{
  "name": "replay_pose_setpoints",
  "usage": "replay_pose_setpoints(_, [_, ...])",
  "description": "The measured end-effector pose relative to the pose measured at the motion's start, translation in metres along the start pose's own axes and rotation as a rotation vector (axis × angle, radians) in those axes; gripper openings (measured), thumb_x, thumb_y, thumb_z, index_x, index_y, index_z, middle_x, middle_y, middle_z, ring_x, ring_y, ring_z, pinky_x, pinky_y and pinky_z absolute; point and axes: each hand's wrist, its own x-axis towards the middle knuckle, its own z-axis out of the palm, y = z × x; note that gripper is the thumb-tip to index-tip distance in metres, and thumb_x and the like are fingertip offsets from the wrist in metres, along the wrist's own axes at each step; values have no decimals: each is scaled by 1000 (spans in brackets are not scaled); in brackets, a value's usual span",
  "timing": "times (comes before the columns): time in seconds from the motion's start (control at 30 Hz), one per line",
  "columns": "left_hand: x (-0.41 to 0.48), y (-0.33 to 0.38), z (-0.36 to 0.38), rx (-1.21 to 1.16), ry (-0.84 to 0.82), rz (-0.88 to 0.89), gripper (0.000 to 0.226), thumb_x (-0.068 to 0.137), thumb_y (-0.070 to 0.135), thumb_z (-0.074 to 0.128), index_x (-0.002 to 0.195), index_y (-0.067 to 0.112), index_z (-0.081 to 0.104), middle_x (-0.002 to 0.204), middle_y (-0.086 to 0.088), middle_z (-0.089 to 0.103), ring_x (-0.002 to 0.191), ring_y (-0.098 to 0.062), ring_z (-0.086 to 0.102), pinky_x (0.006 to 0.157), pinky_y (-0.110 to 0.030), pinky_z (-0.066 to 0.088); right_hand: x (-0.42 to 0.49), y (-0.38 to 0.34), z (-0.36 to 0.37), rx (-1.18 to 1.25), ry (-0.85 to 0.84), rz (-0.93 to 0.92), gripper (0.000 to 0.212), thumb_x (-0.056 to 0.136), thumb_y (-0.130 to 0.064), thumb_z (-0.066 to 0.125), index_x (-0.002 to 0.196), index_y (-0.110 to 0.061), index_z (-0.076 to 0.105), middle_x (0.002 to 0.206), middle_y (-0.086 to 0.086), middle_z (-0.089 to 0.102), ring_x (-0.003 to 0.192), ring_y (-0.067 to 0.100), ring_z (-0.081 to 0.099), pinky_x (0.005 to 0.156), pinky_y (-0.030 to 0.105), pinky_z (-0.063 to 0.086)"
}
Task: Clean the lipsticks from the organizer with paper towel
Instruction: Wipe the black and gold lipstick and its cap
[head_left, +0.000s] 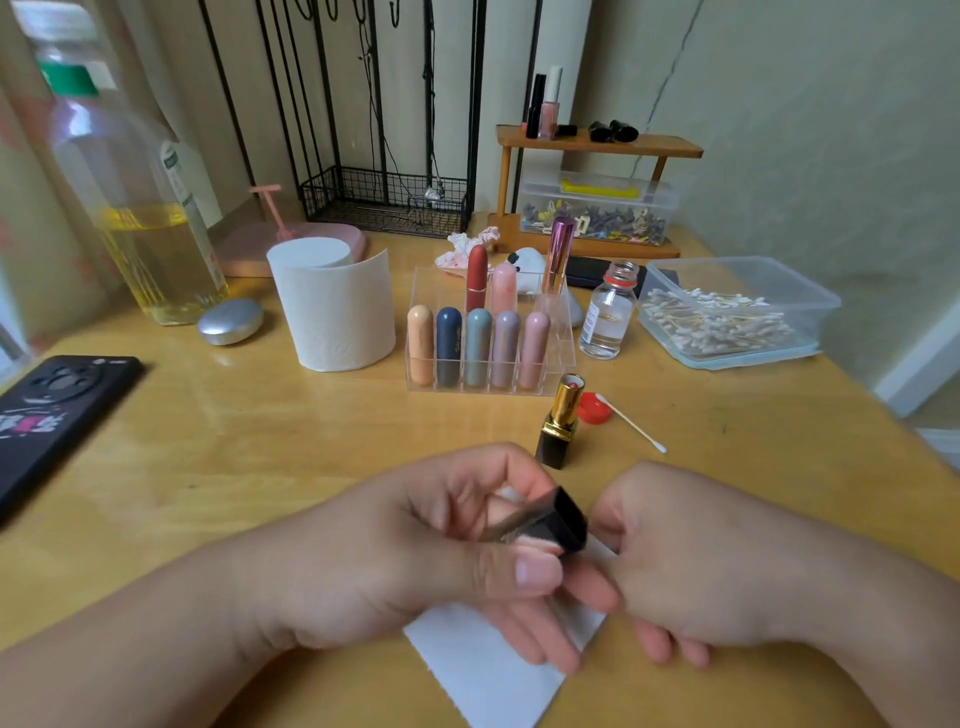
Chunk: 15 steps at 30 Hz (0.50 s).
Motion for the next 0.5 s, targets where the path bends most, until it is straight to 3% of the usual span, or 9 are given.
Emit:
replay_pose_setpoints(0.1, [-3,1,-1,55,-16,-47,15,97,3,55,106,0,44,112,-32,67,96,-55,64,94,-61,47,-1,4,-3,-31,-29,7,24,81,-29,61,80,-6,60,59,8,70,41,17,54,48,25,43])
replay_pose_setpoints(0.2, [-2,3,0,52,-21,-65,13,95,-3,57,105,4,52,106,-28,68,94,-40,66,91,-51,52,-10,4,-20,-115,-4,2,38,81,-47,71,73,-13,57,58,2,70,43,12,56,49,24,45])
replay_pose_setpoints(0.37, [-3,2,0,100,48,-99,18,88,-10,64,104,-8,55,93,-22,62,81,-25,69,85,-45,55,3,36,-64,-17,704,-119,30,76,-40,80,70,-15,65,47,-6,54,40,9,42,48,26,38])
replay_pose_setpoints(0.43, [-2,4,1,114,71,-96,19,88,-10,64,105,-9,56,90,-18,60,78,-24,68,80,-43,56,17,49,-66,6,758,-92,24,75,-37,82,75,-20,66,57,-7,61,47,9,51,53,29,45])
replay_pose_setpoints(0.5, [-1,5,2,128,79,-87,18,88,-7,65,104,-6,59,89,-18,63,77,-26,68,77,-41,57,30,57,-60,-51,693,-34,24,74,-42,82,81,-27,65,74,-7,65,61,9,58,59,30,49])
